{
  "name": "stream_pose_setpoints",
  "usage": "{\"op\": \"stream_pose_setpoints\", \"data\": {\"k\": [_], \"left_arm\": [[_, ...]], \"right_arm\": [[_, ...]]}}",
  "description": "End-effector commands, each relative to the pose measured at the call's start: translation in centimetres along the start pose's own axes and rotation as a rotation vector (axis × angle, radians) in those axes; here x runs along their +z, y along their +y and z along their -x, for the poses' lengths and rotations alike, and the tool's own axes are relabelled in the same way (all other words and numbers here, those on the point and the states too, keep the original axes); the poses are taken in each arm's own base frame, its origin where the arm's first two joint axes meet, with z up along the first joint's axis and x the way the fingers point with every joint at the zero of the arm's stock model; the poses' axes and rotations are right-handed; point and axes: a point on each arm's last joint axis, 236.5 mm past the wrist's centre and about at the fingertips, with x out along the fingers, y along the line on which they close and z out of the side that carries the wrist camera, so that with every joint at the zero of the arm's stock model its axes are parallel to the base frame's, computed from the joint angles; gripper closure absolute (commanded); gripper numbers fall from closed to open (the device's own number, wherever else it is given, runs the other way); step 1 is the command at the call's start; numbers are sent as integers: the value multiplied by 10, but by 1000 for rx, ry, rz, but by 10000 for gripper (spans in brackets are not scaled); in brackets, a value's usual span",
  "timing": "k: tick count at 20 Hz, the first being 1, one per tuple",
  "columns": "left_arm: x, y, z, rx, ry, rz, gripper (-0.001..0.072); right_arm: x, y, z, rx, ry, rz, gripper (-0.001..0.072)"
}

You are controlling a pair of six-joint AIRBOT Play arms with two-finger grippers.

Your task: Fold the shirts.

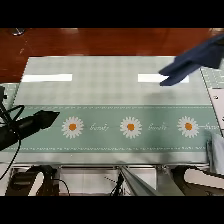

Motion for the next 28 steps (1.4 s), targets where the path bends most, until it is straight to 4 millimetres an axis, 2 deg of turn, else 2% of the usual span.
{"op": "stream_pose_setpoints", "data": {"k": [1, 4, 6, 8, 12, 13, 15, 16, 17, 18, 19, 21, 22, 23, 24, 25, 26, 27, 28], "left_arm": [[0, 0, 0, 0, -1, -19, 691], [-2, 2, -1, 2, 3, -15, 690], [-2, 2, -1, 3, 4, -14, 690], [-1, 2, -1, 3, 0, -15, 690], [-1, 2, -1, 3, 1, -41, 691], [-1, 2, -1, 3, 1, -41, 690], [-1, 2, -1, 3, 1, -41, 690], [-1, 2, -1, 3, 1, -41, 691], [-1, 2, -1, 3, 1, -41, 690], [-1, 2, -1, 3, 0, -41, 690], [0, 2, -1, 3, -5, -41, 690], [13, 2, -1, 3, -61, -41, 690], [28, 1, 0, 2, -120, -53, 690], [43, -5, 4, -15, -183, -67, 690], [55, -15, 9, -46, -233, -90, 691], [69, -28, 15, -85, -288, -111, 691], [82, -39, 20, -116, -329, -122, 691], [95, -48, 22, -134, -350, -143, 691], [108, -56, 21, -144, -346, -151, 691]], "right_arm": [[-32, -94, 58, -193, 47, -219, 692], [-53, -141, 100, -341, -18, -343, 692], [-80, -165, 122, -421, -31, -436, 692], [-119, -187, 140, -511, -24, -549, 692], [-207, -215, 170, -694, -5, -806, 692], [-228, -219, 179, -754, 1, -863, 691], [-256, -221, 189, -840, 2, -960, 673], [-266, -221, 194, -882, 4, -983, 562], [-276, -224, 202, -940, -7, -1024, 387], [-282, -225, 206, -970, -3, -1043, 166], [-282, -225, 205, -969, -5, -1040, 87], [-266, -227, 195, -906, -38, -1003, 86], [-250, -228, 184, -840, -71, -964, 101], [-226, -225, 168, -734, -118, -923, 112], [-188, -216, 148, -572, -193, -870, 136], [-136, -188, 126, -322, -276, -765, 454], [-88, -149, 115, -81, -353, -622, 692], [-43, -108, 114, 131, -443, -519, 692], [-10, -73, 115, 261, -516, -441, 692]]}}
